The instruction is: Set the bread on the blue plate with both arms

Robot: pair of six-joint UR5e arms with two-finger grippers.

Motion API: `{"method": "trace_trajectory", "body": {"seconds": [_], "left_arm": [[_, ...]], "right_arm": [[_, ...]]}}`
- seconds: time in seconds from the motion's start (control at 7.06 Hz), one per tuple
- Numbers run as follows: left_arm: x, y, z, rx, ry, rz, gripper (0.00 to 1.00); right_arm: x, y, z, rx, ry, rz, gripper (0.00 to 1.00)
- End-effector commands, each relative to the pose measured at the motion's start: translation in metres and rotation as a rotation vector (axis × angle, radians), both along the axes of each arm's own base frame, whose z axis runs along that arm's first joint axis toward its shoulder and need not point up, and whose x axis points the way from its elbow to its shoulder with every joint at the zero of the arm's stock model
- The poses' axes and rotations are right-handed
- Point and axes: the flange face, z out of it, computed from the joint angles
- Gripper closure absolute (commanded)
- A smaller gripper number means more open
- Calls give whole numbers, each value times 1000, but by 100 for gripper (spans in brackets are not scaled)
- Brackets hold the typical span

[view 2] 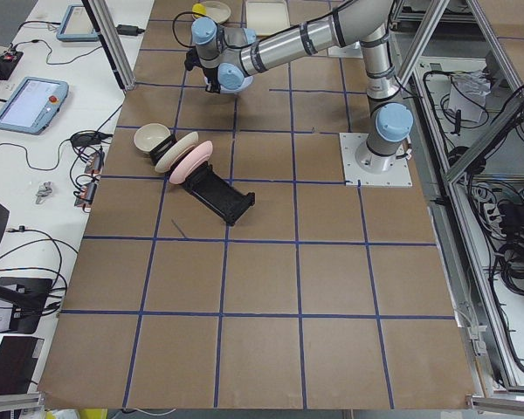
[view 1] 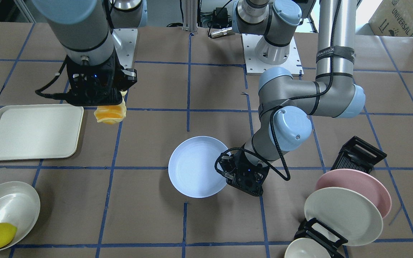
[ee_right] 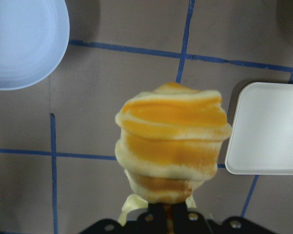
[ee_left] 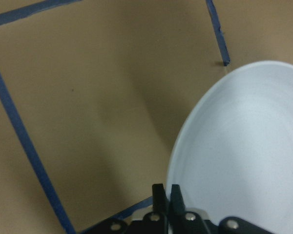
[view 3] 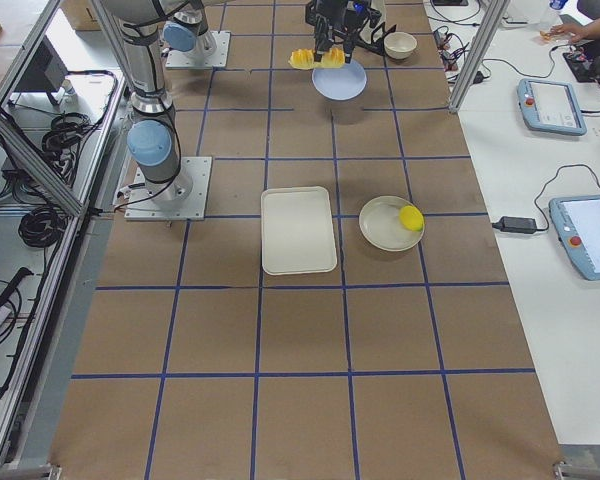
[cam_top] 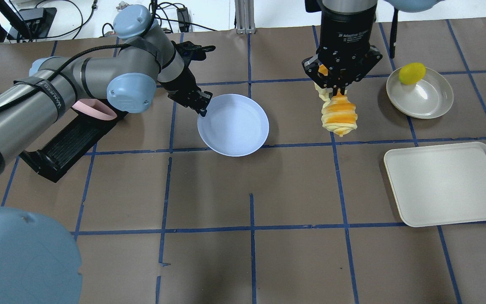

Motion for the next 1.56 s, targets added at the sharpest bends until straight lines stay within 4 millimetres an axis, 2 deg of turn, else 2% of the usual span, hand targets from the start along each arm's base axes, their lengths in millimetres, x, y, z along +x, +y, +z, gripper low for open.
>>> {"method": "trace_trajectory", "body": {"seconds": [0.0,0.28,0.43,0.57,0.71,0.85,0.99,1.13,1.28,1.42], "left_arm": [[-22,-4,-23,-28,15,2,97],[-29,3,-32,3,11,36,93],[-27,8,-33,8,10,35,86],[-25,10,-35,15,6,39,42],[-21,8,-34,12,5,48,15],[-18,5,-27,1,8,63,6],[-14,1,-14,-22,9,75,3],[11,-5,1,-36,7,115,3],[51,-4,20,-43,8,176,0],[78,4,53,-9,1,219,0]], "right_arm": [[54,-31,-52,-72,-8,14,91],[70,-48,-78,-86,-37,12,91],[71,-51,-80,-97,-44,11,91],[71,-52,-82,-95,-44,13,91],[72,-55,-90,-91,-43,13,91],[74,-58,-94,-99,-47,14,91],[75,-60,-99,-97,-46,12,91],[77,-60,-100,-96,-52,15,91],[89,-67,-112,-108,-100,-4,91],[111,-75,-138,-129,-104,-11,91]]}}
